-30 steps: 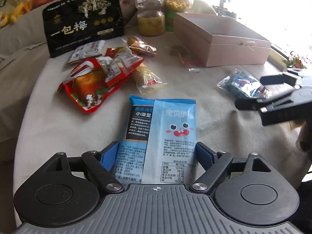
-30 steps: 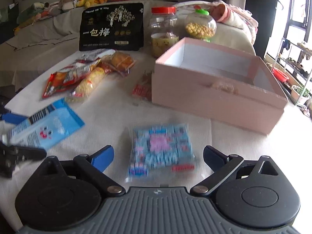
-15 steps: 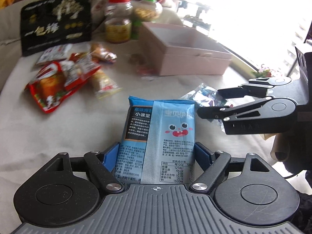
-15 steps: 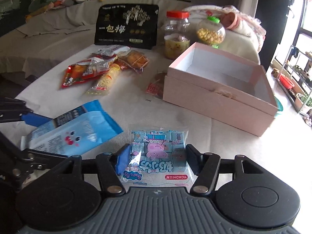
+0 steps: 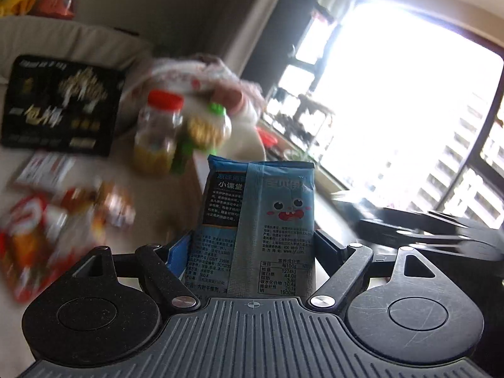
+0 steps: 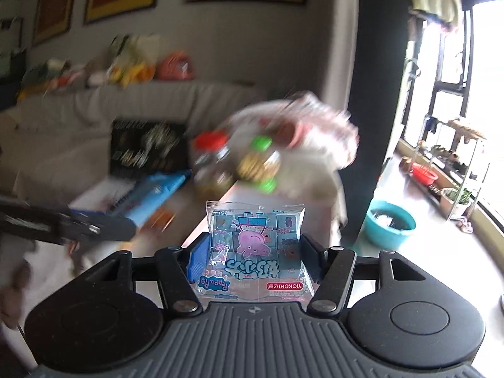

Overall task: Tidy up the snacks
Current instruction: 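Lower both snacks into the pink box and open both tools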

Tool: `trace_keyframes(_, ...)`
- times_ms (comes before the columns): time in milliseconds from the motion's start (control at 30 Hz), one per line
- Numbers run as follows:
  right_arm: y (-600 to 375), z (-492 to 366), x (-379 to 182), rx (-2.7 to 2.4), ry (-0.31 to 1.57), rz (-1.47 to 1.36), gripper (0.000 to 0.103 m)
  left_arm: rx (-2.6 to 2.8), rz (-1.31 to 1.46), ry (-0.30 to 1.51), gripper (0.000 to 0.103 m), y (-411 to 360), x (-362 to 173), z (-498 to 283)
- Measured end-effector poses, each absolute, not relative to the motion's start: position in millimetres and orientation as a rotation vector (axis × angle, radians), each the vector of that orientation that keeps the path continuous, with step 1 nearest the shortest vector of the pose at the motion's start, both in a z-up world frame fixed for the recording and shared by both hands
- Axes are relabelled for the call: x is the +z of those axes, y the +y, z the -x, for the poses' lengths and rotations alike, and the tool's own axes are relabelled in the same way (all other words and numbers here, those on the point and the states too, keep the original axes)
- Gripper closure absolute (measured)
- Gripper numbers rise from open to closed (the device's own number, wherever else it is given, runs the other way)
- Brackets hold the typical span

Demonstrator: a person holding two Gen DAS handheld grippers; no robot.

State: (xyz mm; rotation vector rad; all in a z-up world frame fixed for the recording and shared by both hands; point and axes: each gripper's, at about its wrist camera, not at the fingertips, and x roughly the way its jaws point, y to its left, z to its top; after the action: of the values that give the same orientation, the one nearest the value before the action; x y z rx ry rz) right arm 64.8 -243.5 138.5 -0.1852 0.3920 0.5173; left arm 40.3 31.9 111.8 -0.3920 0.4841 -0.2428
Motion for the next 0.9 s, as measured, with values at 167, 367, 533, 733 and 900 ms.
trace_keyframes(167,-240,-147,155,0.447,0.448,0.144,0.041,-0.247,0.359,0.571,0.016,8,113,-152)
trace_keyframes(367,-226,-249,128,0.395,0.627,0.047,0.041,-0.274,0.227,0.727,0.013,-35,66,-254)
trace_keyframes(533,-218,-307,76,0.411,0.849,-0.048,0.040,-0.317,0.170,0.697,0.015,-38,53,-251)
trace_keyframes(733,-201,-305,73,0.419,0.844,0.017,0.034,-0.341,0.232,0.679,0.025,-4,66,-227)
trace_keyframes(900,-176,-275,100,0.403,0.717,0.115,0.025,-0.273,0.446,0.563,0.025,59,87,-176)
